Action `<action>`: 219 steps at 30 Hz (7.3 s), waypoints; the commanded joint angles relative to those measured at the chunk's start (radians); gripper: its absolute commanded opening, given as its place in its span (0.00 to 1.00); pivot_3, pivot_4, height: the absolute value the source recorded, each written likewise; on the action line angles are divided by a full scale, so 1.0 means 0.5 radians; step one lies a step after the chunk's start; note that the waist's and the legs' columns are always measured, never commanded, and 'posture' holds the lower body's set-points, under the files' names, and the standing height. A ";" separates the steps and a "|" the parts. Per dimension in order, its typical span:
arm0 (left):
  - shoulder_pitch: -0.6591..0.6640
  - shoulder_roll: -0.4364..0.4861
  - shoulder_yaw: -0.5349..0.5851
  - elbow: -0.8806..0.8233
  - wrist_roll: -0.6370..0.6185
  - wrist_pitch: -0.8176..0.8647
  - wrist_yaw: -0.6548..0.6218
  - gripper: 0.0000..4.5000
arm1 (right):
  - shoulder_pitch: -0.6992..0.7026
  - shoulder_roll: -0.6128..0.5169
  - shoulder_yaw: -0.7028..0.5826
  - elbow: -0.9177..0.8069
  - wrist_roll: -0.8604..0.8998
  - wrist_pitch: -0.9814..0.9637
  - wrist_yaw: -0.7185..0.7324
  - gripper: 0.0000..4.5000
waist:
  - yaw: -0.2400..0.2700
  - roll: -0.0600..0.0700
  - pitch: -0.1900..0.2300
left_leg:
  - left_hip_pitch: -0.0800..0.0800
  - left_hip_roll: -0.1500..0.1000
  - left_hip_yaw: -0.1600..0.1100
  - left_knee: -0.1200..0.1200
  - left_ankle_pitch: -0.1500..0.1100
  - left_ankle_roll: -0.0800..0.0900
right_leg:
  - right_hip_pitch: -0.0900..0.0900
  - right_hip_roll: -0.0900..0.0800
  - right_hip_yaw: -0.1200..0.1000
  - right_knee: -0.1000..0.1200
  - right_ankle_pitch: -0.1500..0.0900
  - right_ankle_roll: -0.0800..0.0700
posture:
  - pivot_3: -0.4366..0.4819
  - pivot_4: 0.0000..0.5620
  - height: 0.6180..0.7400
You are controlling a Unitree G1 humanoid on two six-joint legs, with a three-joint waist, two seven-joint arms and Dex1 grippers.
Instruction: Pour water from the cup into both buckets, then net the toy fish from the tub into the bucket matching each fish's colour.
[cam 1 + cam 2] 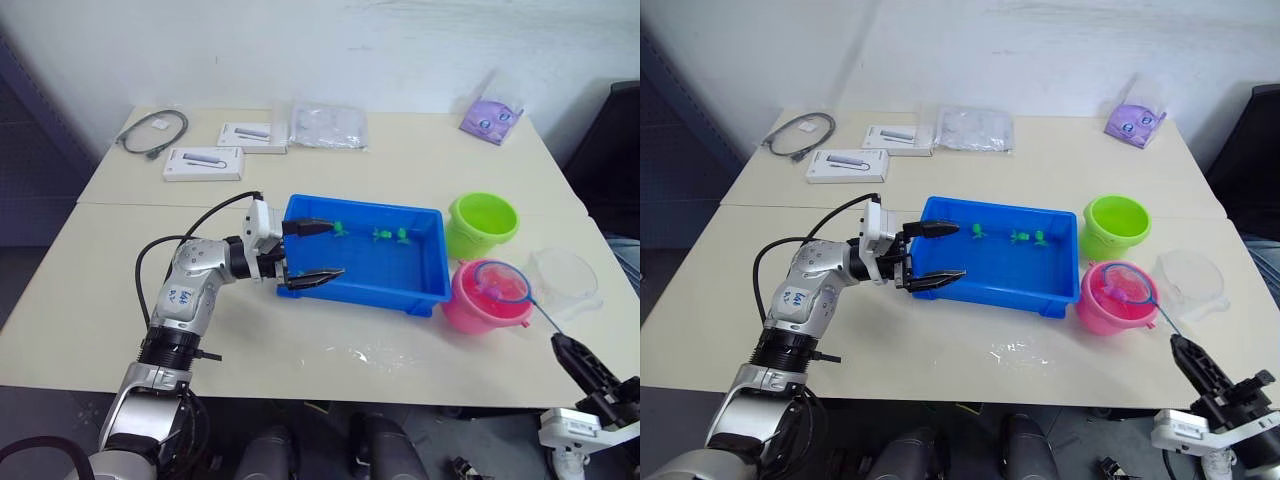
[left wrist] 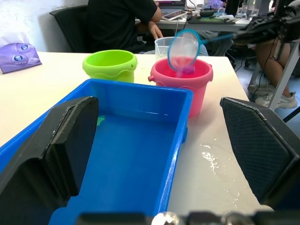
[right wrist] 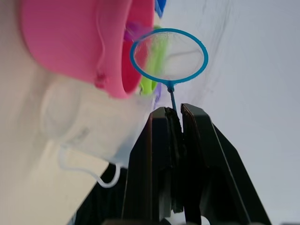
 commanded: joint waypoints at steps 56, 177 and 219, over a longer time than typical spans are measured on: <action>0.521 0.653 0.552 -0.419 -0.074 0.300 0.284 0.99 | -3.176 0.613 2.082 0.964 2.391 2.659 1.490 0.00 | -0.048 -0.004 0.002 | -0.036 0.001 -0.010 0.004 0.000 0.002 | -0.031 -0.006 -0.020 0.007 0.002 0.001 | 0.48 0.27 1.00; -0.313 0.082 -0.090 0.244 0.156 0.186 -0.300 0.99 | -0.050 0.153 -0.109 -0.221 0.477 -0.138 0.301 0.00 | 0.019 -0.003 0.002 | -0.004 -0.002 0.001 0.002 0.002 0.005 | -0.004 0.000 -0.002 0.003 0.001 0.001 | 0.48 0.27 1.00; -0.007 0.402 0.223 -0.052 0.104 0.288 -0.014 0.99 | -2.365 -0.623 1.402 -0.204 5.420 3.559 -0.653 0.00 | 0.037 -0.006 0.003 | -0.016 0.002 -0.013 0.004 0.001 0.006 | -0.007 -0.009 -0.018 -0.006 0.002 0.001 | 0.48 0.27 1.00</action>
